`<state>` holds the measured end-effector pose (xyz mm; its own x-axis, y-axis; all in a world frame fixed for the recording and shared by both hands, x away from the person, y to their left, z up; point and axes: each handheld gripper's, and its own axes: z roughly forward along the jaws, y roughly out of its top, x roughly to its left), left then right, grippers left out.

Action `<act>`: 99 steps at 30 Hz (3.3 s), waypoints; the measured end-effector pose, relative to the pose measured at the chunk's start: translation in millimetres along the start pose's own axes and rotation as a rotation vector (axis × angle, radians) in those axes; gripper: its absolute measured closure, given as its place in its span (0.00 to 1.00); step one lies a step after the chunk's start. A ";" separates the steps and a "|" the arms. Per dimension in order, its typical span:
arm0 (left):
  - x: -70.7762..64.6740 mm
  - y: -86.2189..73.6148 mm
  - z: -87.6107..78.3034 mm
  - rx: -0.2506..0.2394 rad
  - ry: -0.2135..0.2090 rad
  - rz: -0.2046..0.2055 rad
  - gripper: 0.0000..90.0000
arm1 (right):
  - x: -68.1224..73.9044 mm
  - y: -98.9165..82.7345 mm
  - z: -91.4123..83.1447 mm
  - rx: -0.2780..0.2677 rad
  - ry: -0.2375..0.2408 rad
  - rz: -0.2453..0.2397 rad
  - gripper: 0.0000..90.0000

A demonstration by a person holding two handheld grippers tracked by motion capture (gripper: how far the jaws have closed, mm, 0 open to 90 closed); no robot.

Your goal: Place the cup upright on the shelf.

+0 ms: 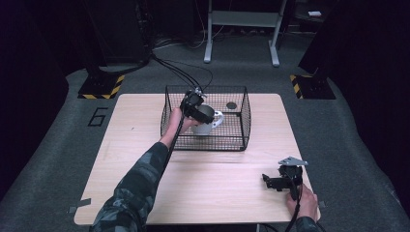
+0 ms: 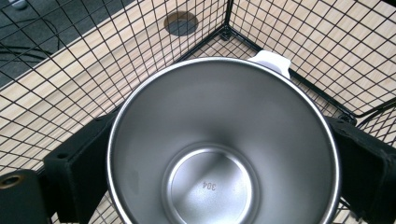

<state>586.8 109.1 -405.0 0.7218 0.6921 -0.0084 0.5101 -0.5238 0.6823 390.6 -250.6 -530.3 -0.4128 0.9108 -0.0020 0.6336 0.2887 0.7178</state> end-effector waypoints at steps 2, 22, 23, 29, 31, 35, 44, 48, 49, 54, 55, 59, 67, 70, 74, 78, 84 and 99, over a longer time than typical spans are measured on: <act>0.4 -0.1 1.1 0.008 -0.003 0.004 0.07 | 0.0 0.0 -0.1 0.000 0.000 0.000 0.00; -1.3 -0.3 14.0 0.037 -0.001 0.003 0.07 | 0.3 0.0 0.1 -0.003 -0.001 0.006 0.00; -1.2 -0.1 14.3 0.042 0.000 0.007 0.07 | 0.4 0.0 0.1 -0.003 -0.001 0.006 0.00; -0.4 -0.2 17.2 0.056 0.006 0.011 0.07 | 0.3 0.1 0.1 -0.002 -0.001 0.006 0.00; 0.0 -0.4 17.9 0.059 0.007 0.013 0.07 | 0.4 0.0 0.2 -0.004 -0.002 0.006 0.00; 0.2 -0.6 19.1 0.063 0.010 0.010 0.07 | 0.4 0.0 0.0 -0.002 0.000 0.007 0.00; 0.3 -1.4 21.9 0.077 0.021 0.007 0.07 | 0.3 0.1 0.0 -0.002 0.000 0.006 0.00; 0.4 -1.6 22.7 0.077 0.027 -0.003 0.07 | 0.4 0.1 0.1 -0.002 -0.001 0.006 0.00; 0.5 -1.6 22.8 0.079 0.026 -0.001 0.07 | 0.3 0.1 0.1 -0.002 0.000 0.005 0.00; 1.3 -2.8 22.1 0.091 0.023 -0.004 0.07 | 0.3 0.0 0.0 -0.001 0.000 0.005 0.00; 1.3 -3.5 22.1 0.092 0.022 -0.009 0.07 | 0.3 0.1 -0.1 -0.001 0.000 0.005 0.00; 0.5 -5.9 20.9 0.090 0.031 -0.004 0.06 | 0.1 0.1 0.0 -0.002 0.000 0.003 0.00; -1.7 -7.9 19.8 0.082 0.036 0.001 0.06 | -0.1 0.0 -0.1 -0.001 0.000 0.000 0.00; -0.7 -9.8 18.4 0.060 0.021 -0.009 0.06 | 0.0 0.0 -0.1 0.000 0.000 0.000 0.00; 0.7 -8.0 10.4 0.023 0.014 -0.023 0.01 | -0.2 0.0 -0.1 0.000 0.000 -0.002 0.00; 0.0 -7.0 -1.0 0.003 0.011 -0.028 0.00 | -0.6 -0.1 0.3 -0.007 0.002 -0.004 0.00; -3.2 -8.9 -24.9 -0.022 0.013 -0.014 0.00 | -0.5 -0.1 0.3 -0.008 0.002 -0.003 0.00; -34.7 -35.4 -85.5 -0.099 0.031 0.052 0.01 | -0.5 -0.1 0.3 -0.007 0.002 -0.004 0.00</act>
<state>503.7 146.1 -366.4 0.7301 0.6815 0.0506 0.4227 -0.5086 0.7501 391.0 -251.0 -530.6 -0.4166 0.9091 -0.0031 0.6272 0.2899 0.7229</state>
